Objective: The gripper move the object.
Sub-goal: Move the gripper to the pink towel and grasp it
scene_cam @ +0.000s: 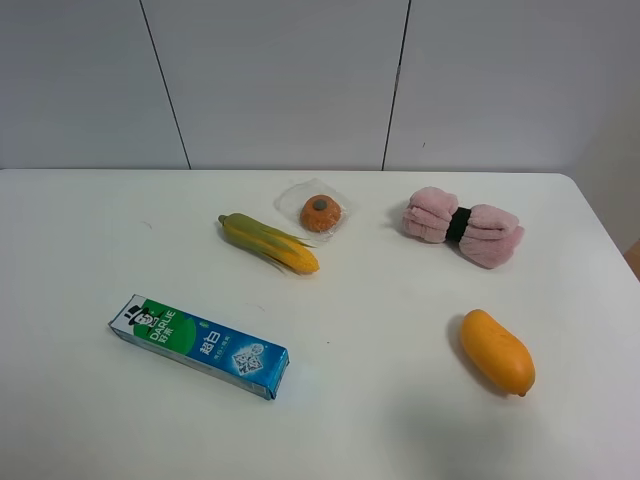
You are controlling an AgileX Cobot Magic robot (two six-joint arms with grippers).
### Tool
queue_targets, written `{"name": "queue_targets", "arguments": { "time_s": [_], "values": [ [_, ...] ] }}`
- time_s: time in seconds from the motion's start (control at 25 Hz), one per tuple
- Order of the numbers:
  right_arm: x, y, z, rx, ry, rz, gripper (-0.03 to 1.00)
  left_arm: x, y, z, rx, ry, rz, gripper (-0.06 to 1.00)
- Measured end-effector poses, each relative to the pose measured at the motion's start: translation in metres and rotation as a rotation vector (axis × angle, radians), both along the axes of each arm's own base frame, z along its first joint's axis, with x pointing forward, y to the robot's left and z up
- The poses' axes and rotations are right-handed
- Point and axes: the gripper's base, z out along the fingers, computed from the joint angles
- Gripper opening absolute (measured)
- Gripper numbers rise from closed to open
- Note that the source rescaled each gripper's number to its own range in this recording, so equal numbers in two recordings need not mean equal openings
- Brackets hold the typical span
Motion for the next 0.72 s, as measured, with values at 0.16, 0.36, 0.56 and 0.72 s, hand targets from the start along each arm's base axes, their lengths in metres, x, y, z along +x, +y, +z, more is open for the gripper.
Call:
{"name": "queue_targets", "arguments": {
  "time_s": [0.16, 0.36, 0.56, 0.72],
  "values": [
    [0.0000, 0.0000, 0.0000, 0.000, 0.000, 0.000, 1.00, 0.0000, 0.0000, 0.0000, 0.000, 0.000, 0.000, 1.00],
    [0.0000, 0.0000, 0.0000, 0.000, 0.000, 0.000, 1.00, 0.0000, 0.0000, 0.0000, 0.000, 0.000, 0.000, 1.00],
    [0.0000, 0.0000, 0.0000, 0.000, 0.000, 0.000, 1.00, 0.0000, 0.0000, 0.0000, 0.000, 0.000, 0.000, 1.00],
    [0.0000, 0.0001, 0.0000, 0.001, 0.000, 0.001, 1.00, 0.0000, 0.0000, 0.0000, 0.000, 0.000, 0.000, 1.00]
  ]
}}
